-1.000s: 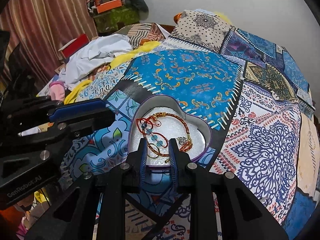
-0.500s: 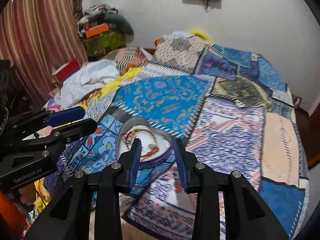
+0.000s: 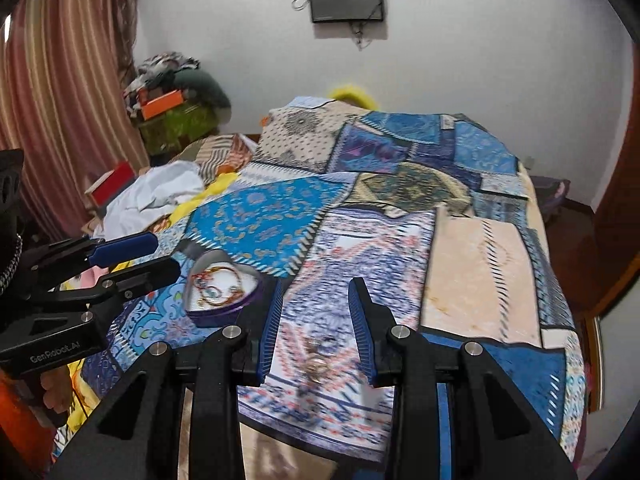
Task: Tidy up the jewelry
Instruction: 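Move the left gripper back to the remaining rings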
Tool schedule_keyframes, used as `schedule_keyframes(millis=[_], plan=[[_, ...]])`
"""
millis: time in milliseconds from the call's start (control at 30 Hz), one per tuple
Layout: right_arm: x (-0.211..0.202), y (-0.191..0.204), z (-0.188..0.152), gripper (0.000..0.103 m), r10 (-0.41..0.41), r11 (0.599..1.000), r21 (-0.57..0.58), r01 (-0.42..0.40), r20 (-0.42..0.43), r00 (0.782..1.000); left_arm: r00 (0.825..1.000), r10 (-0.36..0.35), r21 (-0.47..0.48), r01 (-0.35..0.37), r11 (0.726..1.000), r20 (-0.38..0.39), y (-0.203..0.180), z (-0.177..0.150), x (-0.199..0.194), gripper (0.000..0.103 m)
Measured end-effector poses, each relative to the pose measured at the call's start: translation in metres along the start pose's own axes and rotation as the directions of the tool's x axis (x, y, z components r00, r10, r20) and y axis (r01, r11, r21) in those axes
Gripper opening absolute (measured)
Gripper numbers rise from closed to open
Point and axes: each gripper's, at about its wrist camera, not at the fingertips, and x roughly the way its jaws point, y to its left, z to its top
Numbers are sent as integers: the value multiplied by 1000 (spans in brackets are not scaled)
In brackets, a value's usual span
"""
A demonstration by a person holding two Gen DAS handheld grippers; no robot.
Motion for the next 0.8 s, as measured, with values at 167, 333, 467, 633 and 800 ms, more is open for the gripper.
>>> schedule_keyframes(millis=[167, 333, 467, 633, 800], plan=[[-8, -27, -6, 31, -23, 998, 53, 22, 9, 1000, 999, -21, 29, 22, 999, -34, -20, 0, 16, 43], [-7, -45, -14, 31, -38, 996, 77, 39, -12, 999, 996, -45, 31, 48, 998, -75, -31, -6, 33, 43], [0, -52, -26, 31, -31, 995, 90, 35, -47, 998, 990, -63, 17, 65, 998, -125, -36, -15, 52, 43], [13, -58, -39, 31, -12, 994, 107, 22, -93, 996, 974, -110, -7, 111, 994, -196, -43, -29, 71, 43], [22, -63, -50, 31, 8, 992, 128, 9, -126, 992, 966, -131, -2, 135, 991, -225, -54, -37, 82, 43]])
